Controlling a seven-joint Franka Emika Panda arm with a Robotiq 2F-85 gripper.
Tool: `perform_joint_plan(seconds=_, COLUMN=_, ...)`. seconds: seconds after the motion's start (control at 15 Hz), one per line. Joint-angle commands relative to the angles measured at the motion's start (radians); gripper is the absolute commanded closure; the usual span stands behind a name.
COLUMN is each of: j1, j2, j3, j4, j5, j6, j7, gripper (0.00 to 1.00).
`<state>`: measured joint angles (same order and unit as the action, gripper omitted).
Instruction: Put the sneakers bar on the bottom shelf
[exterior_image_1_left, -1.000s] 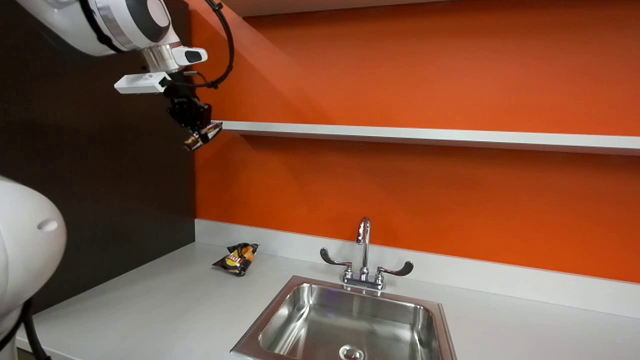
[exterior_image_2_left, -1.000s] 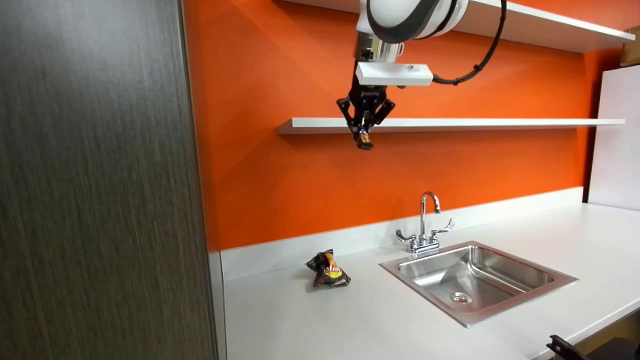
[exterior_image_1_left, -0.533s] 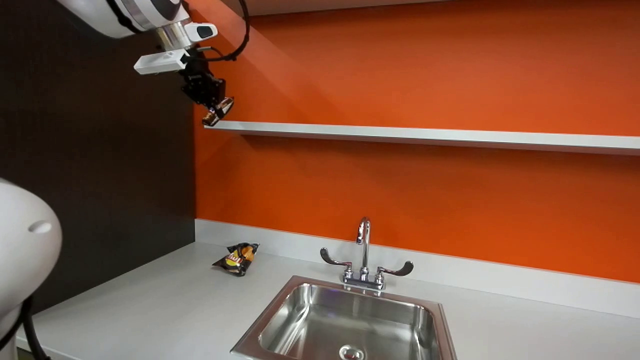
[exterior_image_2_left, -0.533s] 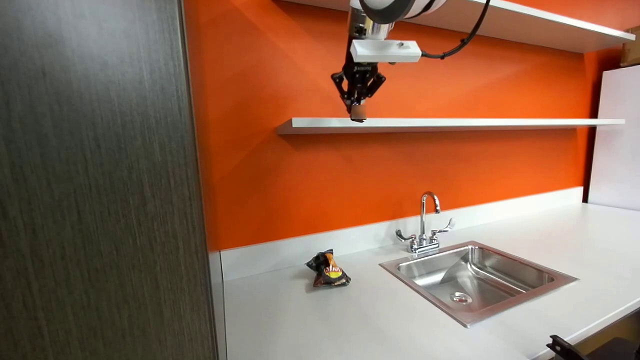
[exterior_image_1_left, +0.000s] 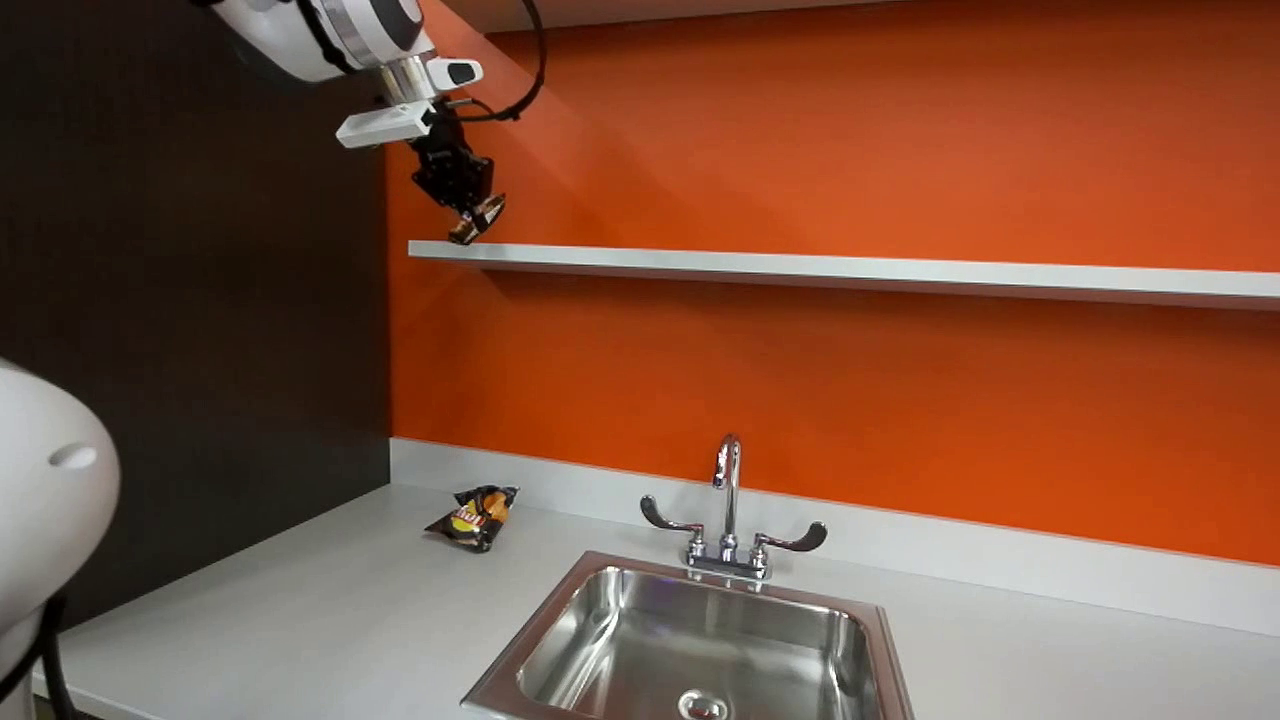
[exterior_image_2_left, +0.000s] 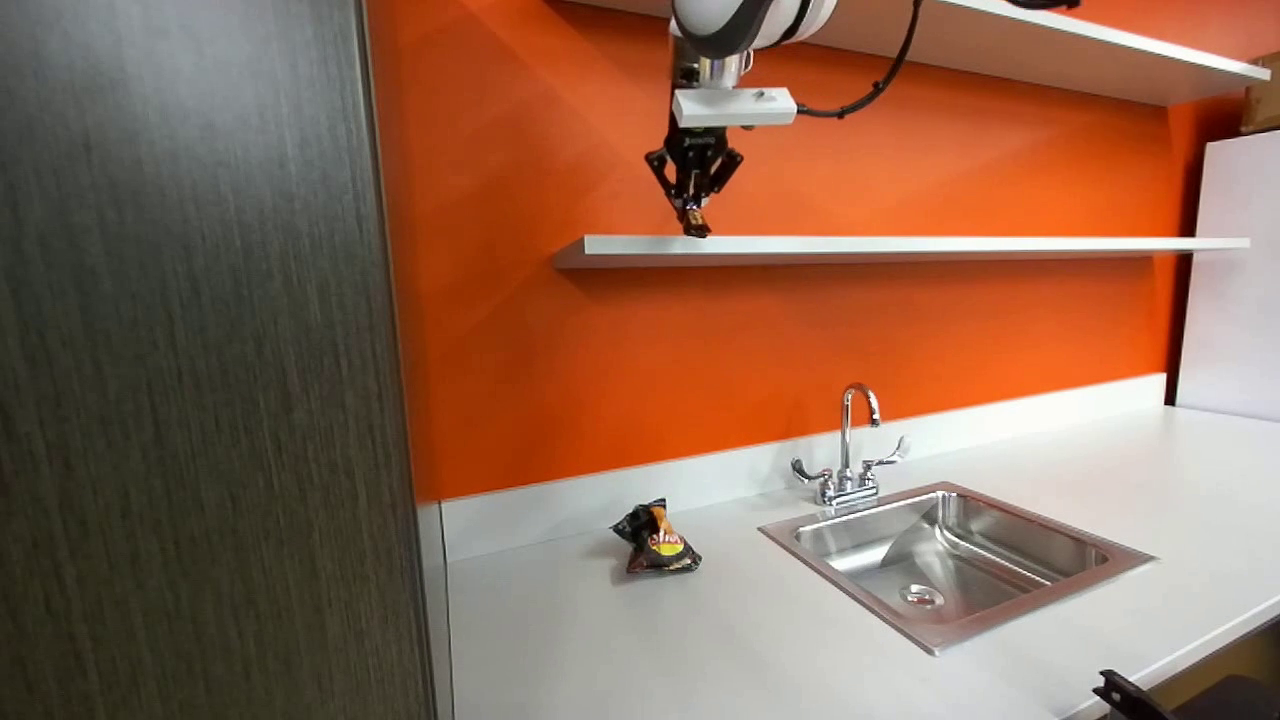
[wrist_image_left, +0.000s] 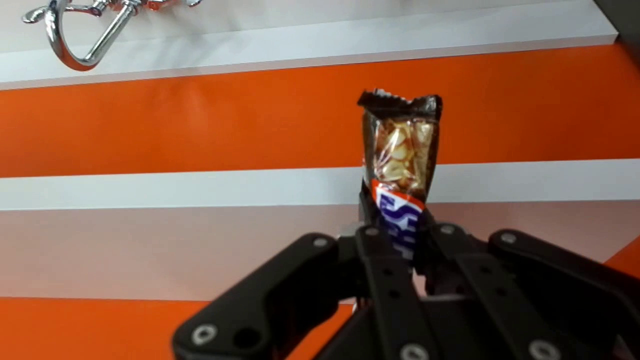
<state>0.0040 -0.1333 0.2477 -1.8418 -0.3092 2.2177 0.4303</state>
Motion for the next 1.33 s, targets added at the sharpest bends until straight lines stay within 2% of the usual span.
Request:
perform_joint_plan(seconds=0.0, j1=0.033, j2=0.138, j3=-0.028, j4=0.191, j5=-0.030, j6=-0.112, j7=-0.035, gripper=0.96)
perform_joint_plan(seconds=0.4, j1=0.090, j2=0.268, j3=-0.085, j4=0.371, j5=-0.034, j6=-0.205, j7=-0.053, gripper=0.96)
perform_joint_plan(seconds=0.87, j1=0.143, j2=0.370, j3=-0.137, j4=0.508, j5=-0.041, j6=-0.267, j7=-0.047, gripper=0.96)
perform_joint_plan(seconds=0.93, j1=0.150, j2=0.381, j3=-0.145, j4=0.520, j5=-0.043, j6=-0.274, j7=-0.043, gripper=0.93)
perform_joint_plan(seconds=1.0, j1=0.156, j2=0.391, j3=-0.152, j4=0.531, j5=-0.045, j6=-0.279, j7=-0.041, gripper=0.60)
perform_joint_plan(seconds=1.07, j1=0.162, j2=0.398, j3=-0.158, j4=0.543, j5=-0.045, j6=-0.280, j7=-0.039, gripper=0.60)
perform_joint_plan(seconds=1.13, j1=0.168, j2=0.400, j3=-0.164, j4=0.546, j5=-0.046, j6=-0.281, j7=-0.034, gripper=0.56)
perform_joint_plan(seconds=1.27, j1=0.161, j2=0.398, j3=-0.155, j4=0.542, j5=-0.053, j6=-0.279, j7=-0.028, gripper=0.41)
